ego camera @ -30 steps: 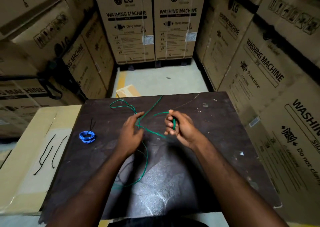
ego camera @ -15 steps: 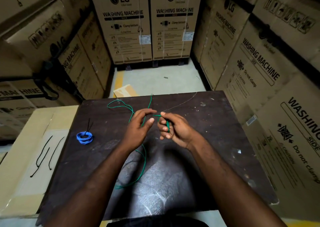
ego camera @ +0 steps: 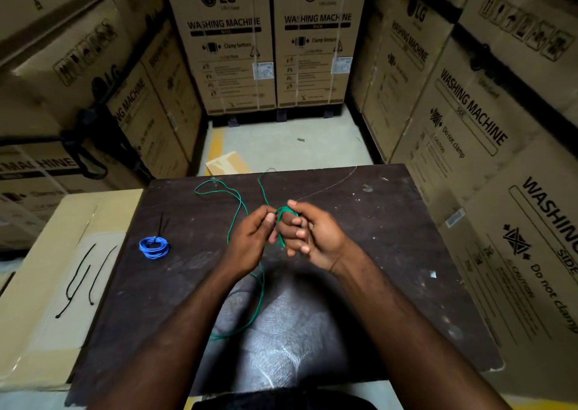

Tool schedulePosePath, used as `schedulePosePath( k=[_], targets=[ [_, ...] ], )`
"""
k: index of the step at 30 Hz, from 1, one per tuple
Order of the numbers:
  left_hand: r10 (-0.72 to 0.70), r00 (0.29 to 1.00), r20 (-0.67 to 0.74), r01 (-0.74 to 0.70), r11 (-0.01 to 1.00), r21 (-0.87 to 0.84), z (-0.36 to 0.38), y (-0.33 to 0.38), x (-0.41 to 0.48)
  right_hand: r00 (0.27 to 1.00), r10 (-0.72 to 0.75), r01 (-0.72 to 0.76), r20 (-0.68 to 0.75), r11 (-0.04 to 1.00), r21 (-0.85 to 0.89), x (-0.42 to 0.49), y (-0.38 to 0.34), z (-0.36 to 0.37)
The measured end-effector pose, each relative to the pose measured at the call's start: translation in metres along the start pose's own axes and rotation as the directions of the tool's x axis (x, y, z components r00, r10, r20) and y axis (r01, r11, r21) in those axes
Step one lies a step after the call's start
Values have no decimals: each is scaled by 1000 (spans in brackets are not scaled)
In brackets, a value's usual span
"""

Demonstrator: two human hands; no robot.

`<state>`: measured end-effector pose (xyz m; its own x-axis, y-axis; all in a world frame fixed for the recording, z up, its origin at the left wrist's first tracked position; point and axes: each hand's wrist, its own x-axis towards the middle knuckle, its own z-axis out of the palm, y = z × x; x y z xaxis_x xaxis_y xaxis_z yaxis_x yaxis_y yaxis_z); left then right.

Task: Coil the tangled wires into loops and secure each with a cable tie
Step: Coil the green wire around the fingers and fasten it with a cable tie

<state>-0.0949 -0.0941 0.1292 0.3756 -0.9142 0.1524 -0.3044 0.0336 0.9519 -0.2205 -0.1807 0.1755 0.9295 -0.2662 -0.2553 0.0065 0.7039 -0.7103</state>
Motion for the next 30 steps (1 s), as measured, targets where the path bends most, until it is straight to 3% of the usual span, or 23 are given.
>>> schedulePosePath(
  k=[4, 10, 15, 18, 21, 26, 30],
  targets=[
    [-85, 996, 7, 85, 995, -54, 2, -12, -7, 984, -167, 177, -69, 965, 192, 1, -19, -3],
    [-104, 994, 30, 106, 991, -84, 17, -5, -20, 919, -355, 390, -171, 878, 276, 16, -17, -9],
    [-73, 995, 72, 72, 997, 15, 18, -2, -29, 827, -470, 505, -308, 862, 40, 30, -10, -25],
    [-100, 991, 89, 99, 995, 9, 13, -1, -33, 782, -503, 485, -368, 862, -148, 34, -5, -38],
    [-102, 989, 105, 100, 995, 24, 9, 3, -37, 793, -490, 396, -361, 866, -306, 37, 2, -46],
    [-38, 996, 76, 14, 955, 296, -1, 15, -32, 875, -406, 207, -262, 805, -556, 35, 22, -48],
    [50, 999, 15, -50, 838, 543, -14, 28, -20, 943, -287, 135, -167, 791, -596, 32, 27, -40]
  ],
)
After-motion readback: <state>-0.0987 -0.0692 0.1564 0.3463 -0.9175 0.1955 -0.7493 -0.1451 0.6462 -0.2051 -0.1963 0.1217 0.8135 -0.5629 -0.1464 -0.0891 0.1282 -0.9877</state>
